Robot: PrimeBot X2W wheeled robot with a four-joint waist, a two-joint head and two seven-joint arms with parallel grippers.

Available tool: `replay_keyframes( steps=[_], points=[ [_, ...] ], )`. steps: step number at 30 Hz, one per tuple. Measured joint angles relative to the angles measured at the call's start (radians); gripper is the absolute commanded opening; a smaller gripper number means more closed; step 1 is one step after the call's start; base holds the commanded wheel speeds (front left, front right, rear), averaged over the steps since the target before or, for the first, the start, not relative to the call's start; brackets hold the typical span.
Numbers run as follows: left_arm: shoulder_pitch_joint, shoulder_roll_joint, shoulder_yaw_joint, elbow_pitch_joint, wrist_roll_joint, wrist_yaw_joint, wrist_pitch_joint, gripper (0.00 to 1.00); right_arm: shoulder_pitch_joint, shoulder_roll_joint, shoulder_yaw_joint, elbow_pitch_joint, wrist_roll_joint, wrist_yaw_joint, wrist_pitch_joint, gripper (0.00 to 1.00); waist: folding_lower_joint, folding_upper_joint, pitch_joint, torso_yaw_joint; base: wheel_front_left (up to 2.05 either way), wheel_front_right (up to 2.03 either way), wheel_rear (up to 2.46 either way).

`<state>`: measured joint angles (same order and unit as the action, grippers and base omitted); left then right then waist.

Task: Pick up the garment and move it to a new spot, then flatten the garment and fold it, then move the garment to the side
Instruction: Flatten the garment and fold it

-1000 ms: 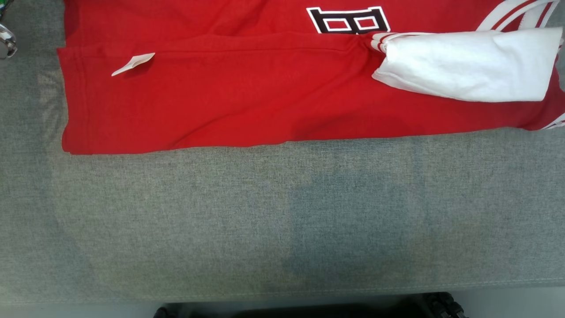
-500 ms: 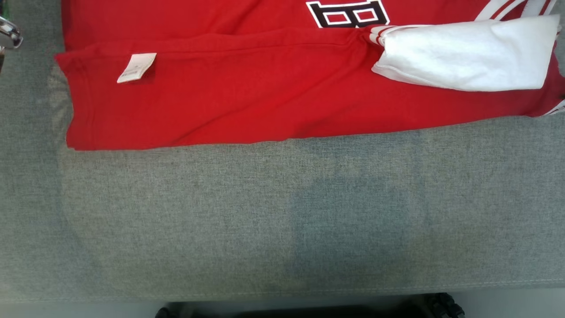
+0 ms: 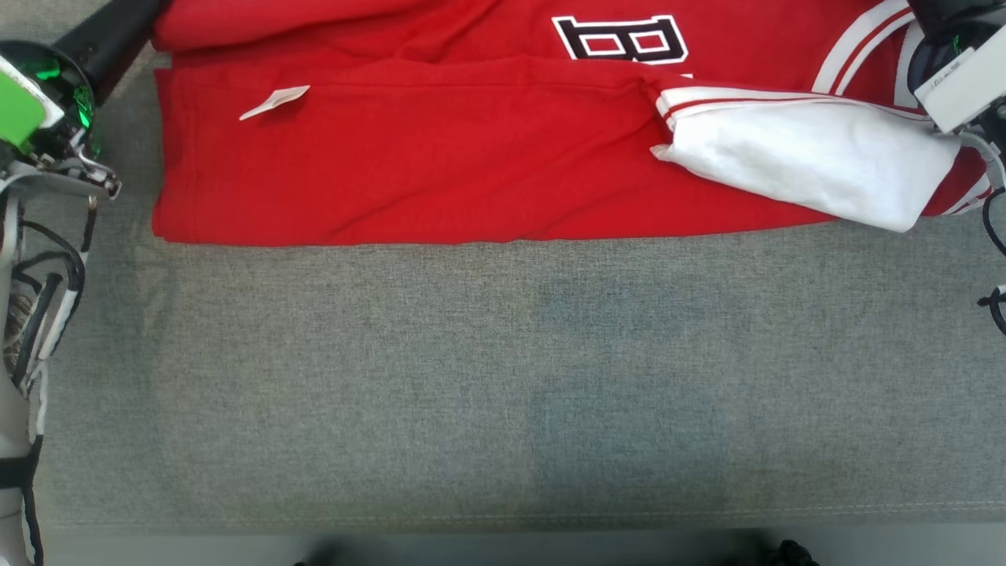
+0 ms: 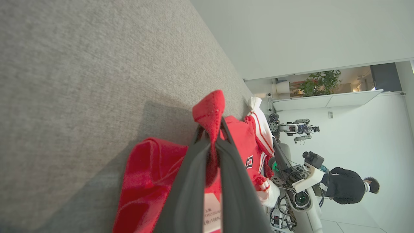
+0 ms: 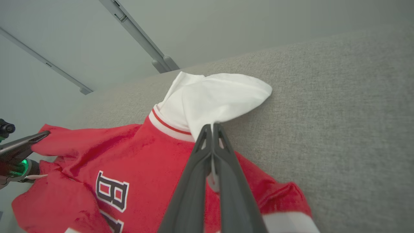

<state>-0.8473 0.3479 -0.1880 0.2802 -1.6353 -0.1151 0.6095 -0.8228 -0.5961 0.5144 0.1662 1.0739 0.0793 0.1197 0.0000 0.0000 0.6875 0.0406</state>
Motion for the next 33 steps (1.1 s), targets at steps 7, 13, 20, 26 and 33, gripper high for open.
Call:
replay_keyframes(
  steps=[7,13,20,26,33],
  points=[
    [0.118,-0.007,0.019,0.007,0.002,-0.004,-0.048,0.00,0.093,-0.026,0.017,-0.062,0.001,0.003,-0.015,0.00,0.0000,0.0000,-0.068,0.005,0.00,0.00,0.00],
    [0.160,-0.013,0.007,-0.007,0.002,-0.004,-0.048,0.00,0.097,-0.090,0.017,-0.099,0.001,-0.001,0.016,0.00,0.0000,0.0000,-0.111,0.002,0.00,0.00,0.00],
    [0.218,-0.016,0.002,-0.052,0.002,-0.005,-0.053,0.00,0.152,-0.112,0.014,-0.174,0.023,-0.020,0.039,0.00,0.0000,0.0000,-0.140,0.010,0.00,0.00,0.00],
    [0.263,-0.014,0.019,-0.088,0.002,-0.005,-0.061,0.00,0.234,-0.113,0.008,-0.216,0.047,-0.039,0.038,0.00,0.0000,0.0000,-0.150,0.010,0.00,0.00,0.00],
    [0.322,-0.004,0.036,-0.114,0.001,-0.007,-0.082,0.00,0.322,-0.112,0.012,-0.253,0.063,-0.064,0.012,0.00,0.0000,0.0000,-0.164,0.004,0.00,0.00,0.00]
  ],
)
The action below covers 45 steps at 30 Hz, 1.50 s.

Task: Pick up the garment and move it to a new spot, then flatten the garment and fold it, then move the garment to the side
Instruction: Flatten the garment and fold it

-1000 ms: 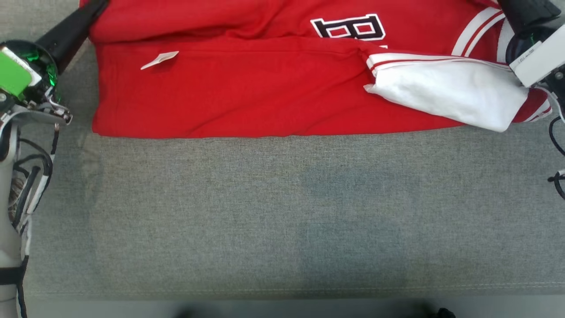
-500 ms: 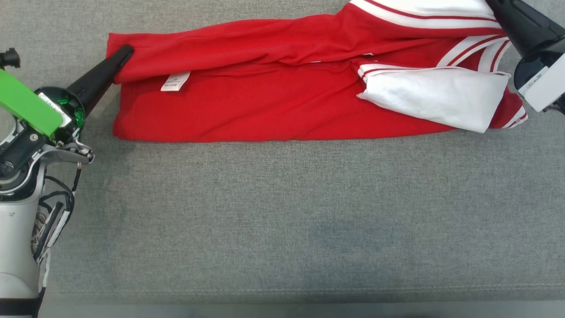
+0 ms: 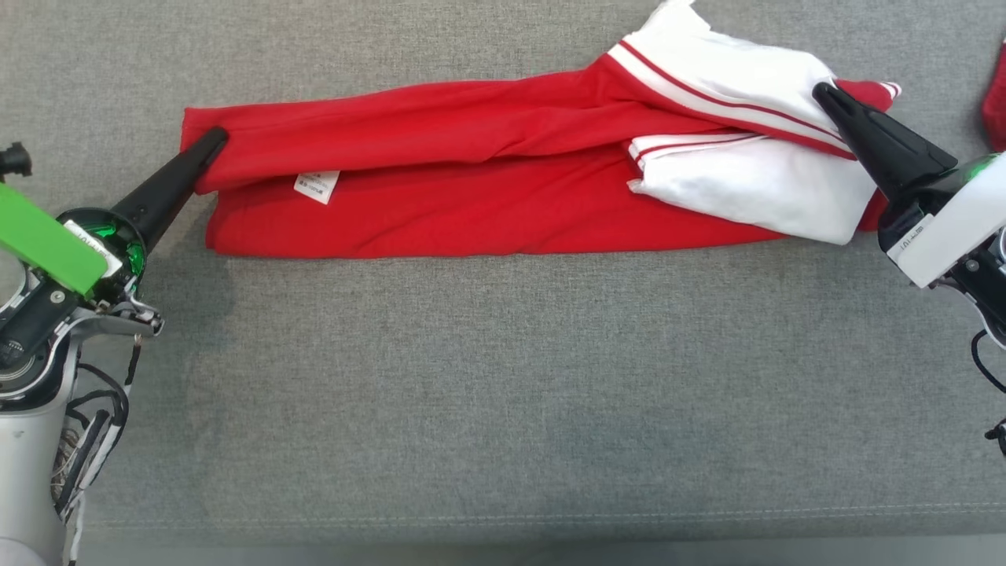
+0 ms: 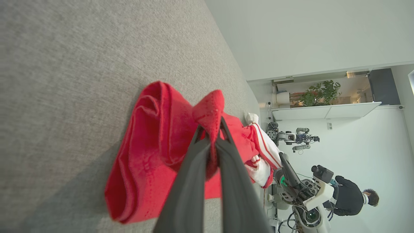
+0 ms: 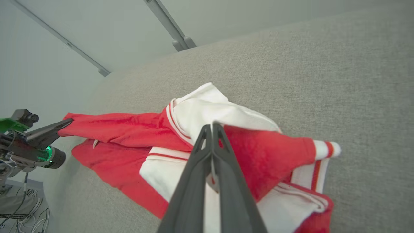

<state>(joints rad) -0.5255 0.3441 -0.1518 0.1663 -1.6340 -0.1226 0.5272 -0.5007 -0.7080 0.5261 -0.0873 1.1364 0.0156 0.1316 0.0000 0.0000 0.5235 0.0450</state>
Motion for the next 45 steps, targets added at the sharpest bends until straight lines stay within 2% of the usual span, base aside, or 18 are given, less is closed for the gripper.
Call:
replay_keyframes(
  steps=[4,9,19,28,34,37,39,45],
  points=[
    [0.010,0.029,0.016,-0.027,0.012,0.000,-0.018,0.00,0.002,-0.004,-0.021,-0.043,0.009,-0.009,-0.008,0.00,0.0000,0.0000,-0.002,-0.011,0.00,0.00,0.00],
    [-0.045,0.031,0.033,-0.050,0.029,0.001,-0.037,0.00,-0.011,-0.017,-0.039,-0.087,0.010,-0.026,-0.007,0.00,0.0000,0.0000,0.020,-0.017,0.00,0.00,0.00],
    [-0.235,0.052,0.034,-0.082,0.064,0.072,-0.038,0.00,-0.179,-0.004,-0.065,-0.103,0.009,-0.059,0.025,0.00,0.0000,0.0000,0.115,-0.036,0.00,0.00,0.00],
    [-0.364,0.052,-0.003,-0.059,0.123,0.106,-0.047,0.00,-0.326,0.014,-0.068,-0.068,-0.050,-0.070,0.045,0.00,0.0000,0.0000,0.213,-0.050,0.00,0.00,0.00],
    [-0.395,0.022,-0.017,-0.046,0.134,0.099,-0.053,0.02,-0.376,0.028,-0.071,-0.064,-0.091,-0.064,0.018,0.00,0.0000,0.0000,0.259,-0.055,0.00,0.00,0.00],
    [-0.401,0.017,-0.013,-0.056,0.131,0.085,-0.054,0.12,-0.376,0.030,-0.069,-0.072,-0.101,-0.051,0.008,0.00,0.0000,0.0000,0.274,-0.055,0.00,0.00,0.00],
    [-0.402,0.016,-0.010,-0.065,0.111,0.075,-0.051,0.15,-0.375,0.026,-0.080,-0.089,-0.100,-0.044,-0.009,0.00,0.0000,0.0000,0.281,-0.053,0.00,0.00,0.00],
    [-0.379,0.013,0.009,-0.086,0.079,0.041,-0.047,0.16,-0.328,0.022,-0.093,-0.122,-0.097,-0.030,-0.047,0.00,0.0000,0.0000,0.287,-0.042,0.00,0.00,0.00]
  ],
)
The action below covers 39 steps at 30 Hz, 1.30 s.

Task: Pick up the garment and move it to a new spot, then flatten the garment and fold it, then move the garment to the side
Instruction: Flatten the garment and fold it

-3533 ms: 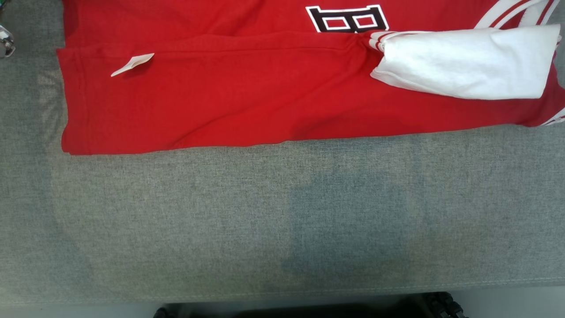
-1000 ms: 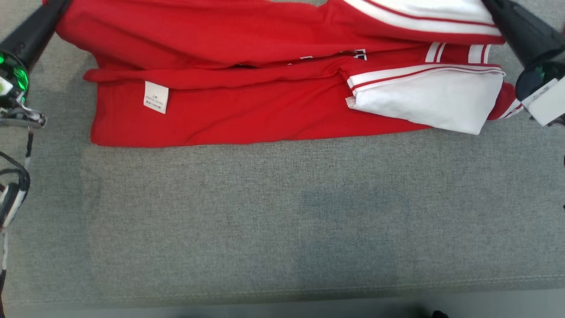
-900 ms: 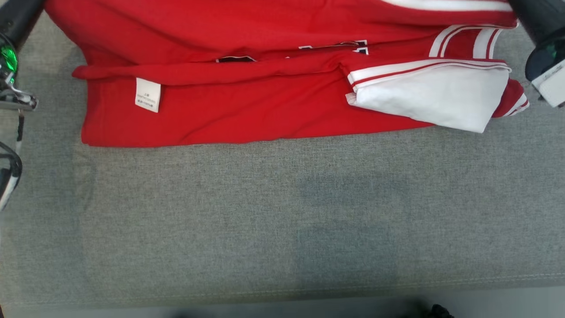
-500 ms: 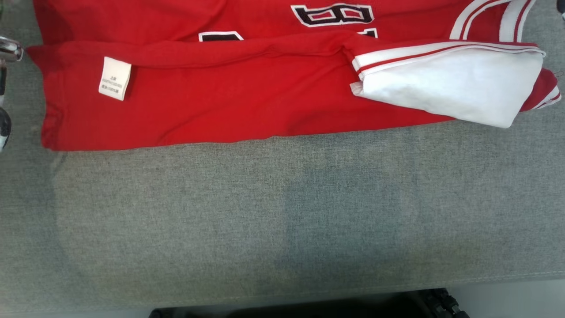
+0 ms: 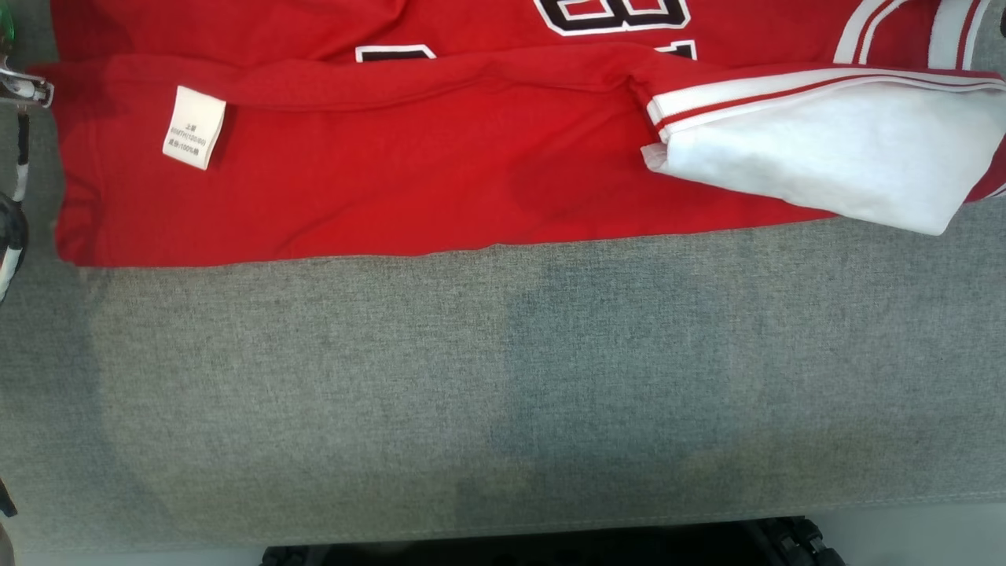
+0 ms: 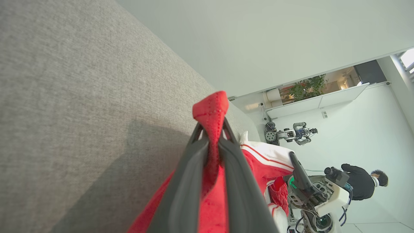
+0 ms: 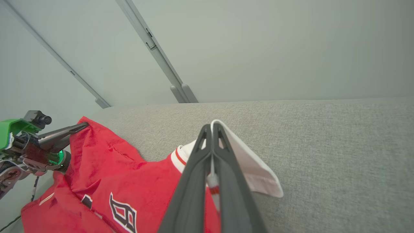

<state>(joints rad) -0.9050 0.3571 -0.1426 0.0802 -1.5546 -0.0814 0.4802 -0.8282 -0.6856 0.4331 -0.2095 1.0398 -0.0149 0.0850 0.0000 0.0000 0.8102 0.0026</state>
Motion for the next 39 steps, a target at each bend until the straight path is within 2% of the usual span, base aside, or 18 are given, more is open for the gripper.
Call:
replay_keyframes(
  steps=[5,10,14,16,22,27,34,39],
  points=[
    [0.061,-0.012,0.031,-0.021,-0.046,-0.029,-0.008,0.13,0.053,-0.010,-0.016,-0.011,0.001,0.005,-0.043,0.00,0.0000,0.0000,-0.011,0.003,0.00,0.00,0.00],
    [0.143,-0.023,0.042,-0.046,-0.056,-0.039,-0.015,0.12,0.118,-0.011,-0.031,-0.028,0.009,0.004,-0.071,0.00,0.0000,0.0000,-0.040,0.006,0.00,0.00,0.00],
    [0.194,-0.026,0.050,-0.063,-0.080,-0.039,-0.021,0.09,0.166,-0.012,-0.046,-0.018,0.027,-0.007,-0.088,0.00,0.0000,0.0000,-0.061,0.006,0.00,0.00,0.00],
    [0.211,-0.028,0.051,-0.068,-0.081,-0.039,-0.023,0.08,0.183,-0.017,-0.067,0.005,0.036,-0.024,-0.097,0.00,0.0000,0.0000,-0.069,0.005,0.00,0.00,0.00],
    [0.232,-0.030,0.063,-0.074,-0.081,-0.041,-0.034,0.00,0.205,-0.047,-0.113,0.077,0.048,-0.046,-0.111,0.00,0.0000,0.0000,-0.080,0.013,0.00,0.00,0.00],
    [0.233,-0.030,0.071,-0.068,-0.077,-0.041,-0.051,0.00,0.204,-0.037,-0.106,0.084,0.056,-0.046,-0.111,0.00,0.0000,0.0000,-0.079,0.019,0.00,0.00,0.00],
    [0.238,-0.030,0.083,-0.079,-0.074,-0.041,-0.067,0.00,0.206,-0.028,-0.093,0.071,0.059,-0.026,-0.123,0.00,0.0000,0.0000,-0.078,0.025,0.00,0.00,0.00],
    [0.284,-0.030,0.096,-0.090,-0.075,-0.042,-0.071,0.00,0.253,-0.031,-0.098,0.059,0.059,-0.021,-0.148,0.00,0.0000,0.0000,-0.092,0.026,0.00,0.00,0.00]
  ],
)
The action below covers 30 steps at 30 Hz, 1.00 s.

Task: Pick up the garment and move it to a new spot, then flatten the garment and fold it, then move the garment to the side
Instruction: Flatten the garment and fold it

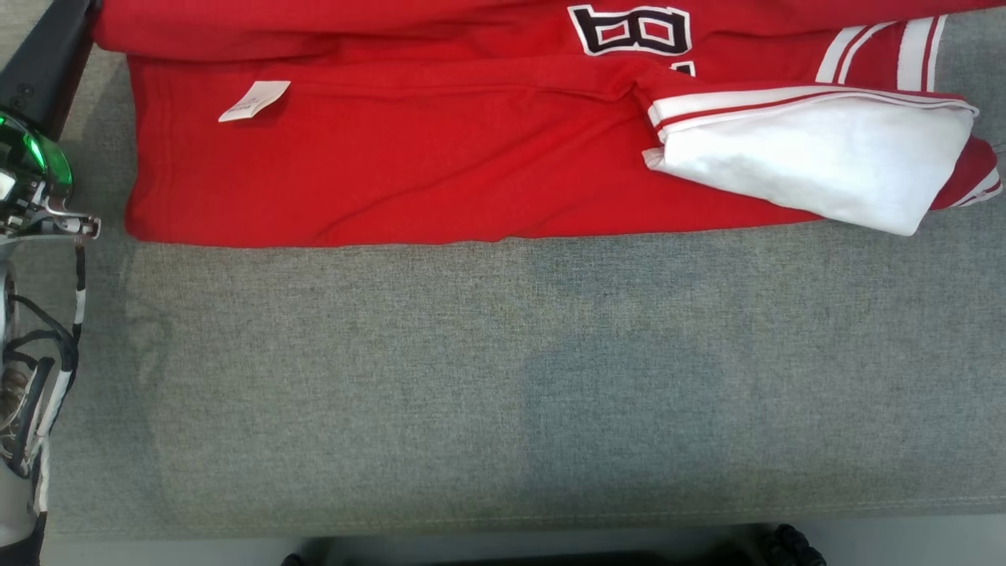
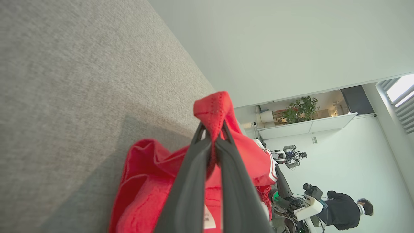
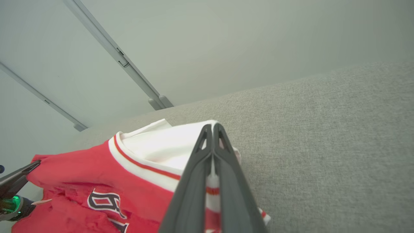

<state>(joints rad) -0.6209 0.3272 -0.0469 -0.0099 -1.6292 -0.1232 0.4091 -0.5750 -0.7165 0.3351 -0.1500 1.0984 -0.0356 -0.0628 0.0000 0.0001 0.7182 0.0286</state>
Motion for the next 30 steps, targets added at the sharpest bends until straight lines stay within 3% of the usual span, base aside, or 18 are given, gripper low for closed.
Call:
replay_keyframes(
  steps=[18,30],
  points=[
    [0.182,-0.017,0.023,-0.055,-0.018,-0.001,-0.014,0.00,0.236,0.027,-0.004,-0.060,0.023,-0.009,-0.084,0.00,0.0000,0.0000,-0.094,-0.018,0.00,0.00,0.00],
    [0.290,-0.019,-0.007,-0.064,-0.011,-0.001,-0.010,0.00,0.322,0.007,0.013,-0.085,0.026,-0.011,-0.094,0.00,0.0000,0.0000,-0.154,-0.022,0.00,0.00,0.00]
  ],
)
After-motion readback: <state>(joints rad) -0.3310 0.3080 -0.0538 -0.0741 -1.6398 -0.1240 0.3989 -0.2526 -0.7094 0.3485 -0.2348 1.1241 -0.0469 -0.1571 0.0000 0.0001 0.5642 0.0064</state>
